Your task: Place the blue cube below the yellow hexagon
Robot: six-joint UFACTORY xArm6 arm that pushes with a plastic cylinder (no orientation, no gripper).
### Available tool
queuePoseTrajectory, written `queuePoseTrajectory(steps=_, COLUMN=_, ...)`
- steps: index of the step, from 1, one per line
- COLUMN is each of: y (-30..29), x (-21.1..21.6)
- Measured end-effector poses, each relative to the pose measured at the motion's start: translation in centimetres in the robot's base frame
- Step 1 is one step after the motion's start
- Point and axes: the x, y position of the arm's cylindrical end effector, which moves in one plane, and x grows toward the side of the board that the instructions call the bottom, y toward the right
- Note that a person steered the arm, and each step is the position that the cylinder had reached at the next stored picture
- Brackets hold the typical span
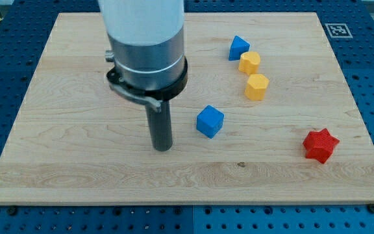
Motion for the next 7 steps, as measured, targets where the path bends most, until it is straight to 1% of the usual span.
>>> queuePoseTrajectory(steps=1, y=2.3, x=-2.0)
queuePoseTrajectory(steps=3, y=9.3, x=-2.4)
queuePoseTrajectory(steps=4, y=11.5, x=-2.6)
queuePoseTrajectory(steps=5, y=10.7, x=-2.8)
queuePoseTrajectory(steps=6, y=7.0, x=-2.8)
queuePoseTrajectory(steps=7, y=6.7, x=-5.1)
